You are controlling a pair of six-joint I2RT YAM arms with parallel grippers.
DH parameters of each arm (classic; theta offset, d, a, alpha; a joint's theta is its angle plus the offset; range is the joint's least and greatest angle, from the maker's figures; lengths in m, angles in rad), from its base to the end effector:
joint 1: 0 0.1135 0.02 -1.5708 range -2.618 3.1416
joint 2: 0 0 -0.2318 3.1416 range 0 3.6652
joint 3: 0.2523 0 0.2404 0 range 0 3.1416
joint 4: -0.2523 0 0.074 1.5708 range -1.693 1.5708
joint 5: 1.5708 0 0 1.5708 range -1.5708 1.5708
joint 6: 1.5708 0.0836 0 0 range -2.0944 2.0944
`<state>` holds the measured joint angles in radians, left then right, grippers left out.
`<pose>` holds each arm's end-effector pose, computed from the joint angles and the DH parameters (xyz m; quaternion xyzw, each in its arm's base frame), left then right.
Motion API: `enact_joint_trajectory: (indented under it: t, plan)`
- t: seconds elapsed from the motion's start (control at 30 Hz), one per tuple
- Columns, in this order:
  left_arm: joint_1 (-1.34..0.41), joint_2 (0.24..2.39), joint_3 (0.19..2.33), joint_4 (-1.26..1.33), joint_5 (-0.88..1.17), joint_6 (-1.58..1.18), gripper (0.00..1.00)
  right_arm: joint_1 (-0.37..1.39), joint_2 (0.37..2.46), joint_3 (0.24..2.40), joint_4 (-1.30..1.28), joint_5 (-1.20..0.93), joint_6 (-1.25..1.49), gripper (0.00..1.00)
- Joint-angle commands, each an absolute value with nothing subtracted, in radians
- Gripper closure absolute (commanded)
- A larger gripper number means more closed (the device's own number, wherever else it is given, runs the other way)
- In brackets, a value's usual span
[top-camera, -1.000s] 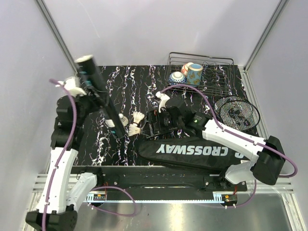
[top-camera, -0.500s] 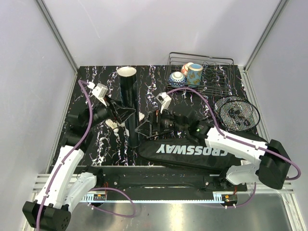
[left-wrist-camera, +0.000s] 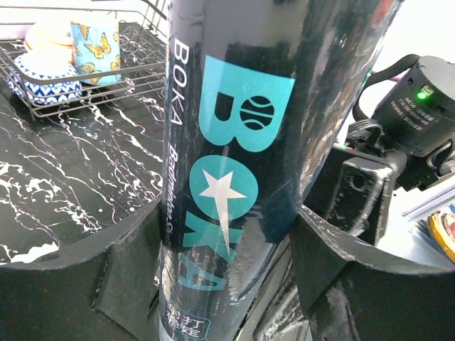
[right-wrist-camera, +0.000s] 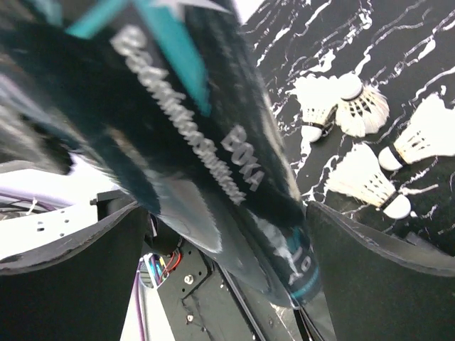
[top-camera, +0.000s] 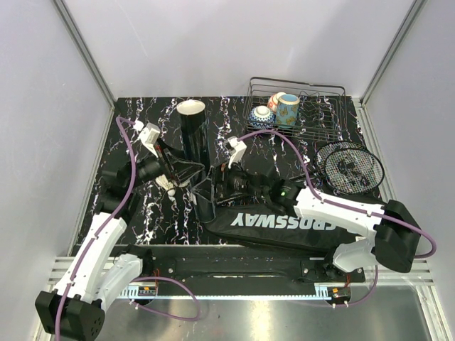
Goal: Pack up the badminton gear
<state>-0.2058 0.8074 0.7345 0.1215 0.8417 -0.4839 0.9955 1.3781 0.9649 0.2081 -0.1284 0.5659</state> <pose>0.2083 -0.1072 0.3302 0.2057 0.6645 -0.4886 0.5267 0.1904 0.3134 0.2705 -0.2046 0.7478 0.4785 0.4123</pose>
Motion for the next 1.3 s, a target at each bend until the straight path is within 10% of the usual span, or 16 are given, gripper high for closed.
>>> enact_joint_trajectory:
  t: [0.0, 0.43, 0.63, 0.9, 1.27]
  plan:
    - [-0.207, 0.801, 0.735, 0.270, 0.888, -0.538, 0.55, 1.055, 1.394, 1.017, 0.288, -0.006, 0.465, 0.00]
    - [-0.207, 0.813, 0.719, 0.319, 0.907, -0.597, 0.54, 1.103, 1.381, 0.985, 0.367, 0.258, 0.325, 0.08]
    - [-0.215, 0.837, 0.713, 0.316, 0.879, -0.684, 0.30, 1.101, 1.324, 0.900, 0.428, 0.213, 0.239, 0.37]
    - [-0.227, 0.851, 0.732, 0.318, 0.839, -0.712, 0.08, 1.103, 1.243, 0.858, 0.344, 0.178, 0.222, 0.46]
    - [-0.308, 0.988, 0.799, 0.449, 0.807, -0.808, 0.14, 1.101, 1.056, 0.750, 0.184, 0.077, 0.198, 0.47]
